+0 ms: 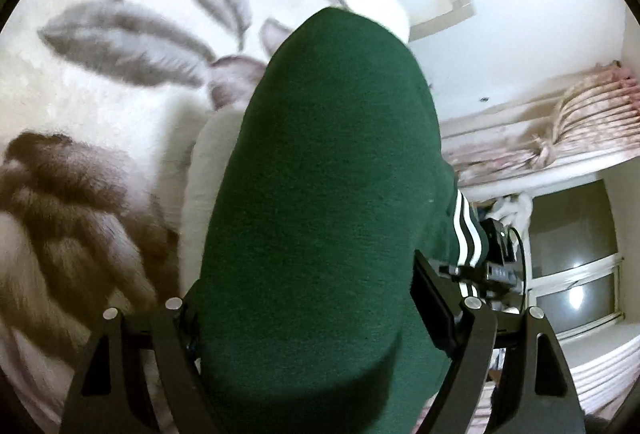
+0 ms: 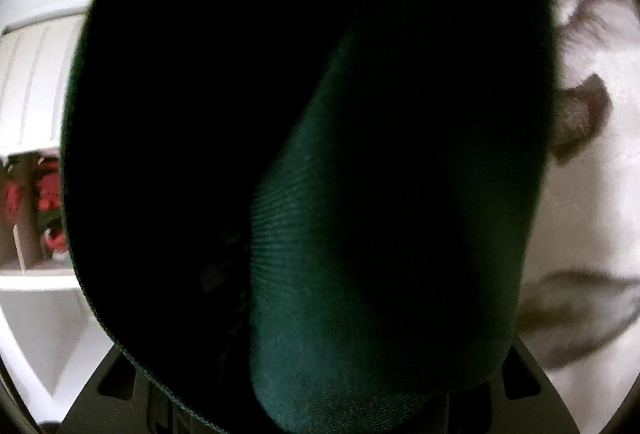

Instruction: Fold large clothes

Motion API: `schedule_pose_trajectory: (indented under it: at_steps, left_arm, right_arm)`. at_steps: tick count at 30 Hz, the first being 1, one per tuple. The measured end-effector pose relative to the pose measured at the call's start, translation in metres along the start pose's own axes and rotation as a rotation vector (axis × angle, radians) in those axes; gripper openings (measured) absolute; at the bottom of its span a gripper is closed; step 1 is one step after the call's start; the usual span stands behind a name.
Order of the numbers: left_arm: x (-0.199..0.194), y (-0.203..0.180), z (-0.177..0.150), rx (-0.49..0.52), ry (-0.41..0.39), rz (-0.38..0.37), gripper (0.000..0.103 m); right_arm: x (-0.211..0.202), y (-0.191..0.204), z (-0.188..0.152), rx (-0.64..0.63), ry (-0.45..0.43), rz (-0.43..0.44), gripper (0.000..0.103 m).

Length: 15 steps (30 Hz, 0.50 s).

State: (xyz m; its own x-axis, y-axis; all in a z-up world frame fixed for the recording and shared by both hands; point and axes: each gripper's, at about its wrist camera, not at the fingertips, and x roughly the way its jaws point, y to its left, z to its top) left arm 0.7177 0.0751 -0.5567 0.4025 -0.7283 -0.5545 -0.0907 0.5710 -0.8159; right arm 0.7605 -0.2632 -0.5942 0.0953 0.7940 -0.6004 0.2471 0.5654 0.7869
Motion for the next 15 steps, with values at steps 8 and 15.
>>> schedule_pose_trajectory:
  at_steps: [8, 15]
  left_arm:
    - [-0.017, -0.006, -0.003, 0.079, 0.072, 0.034, 0.084]
    - [-0.048, -0.049, -0.001, 0.169, -0.017, 0.219, 0.083]
  right_arm:
    - [-0.023, -0.026, 0.011, 0.03, -0.061, -0.027, 0.071]
    - [-0.072, 0.03, -0.037, -0.143, -0.213, -0.563, 0.084]
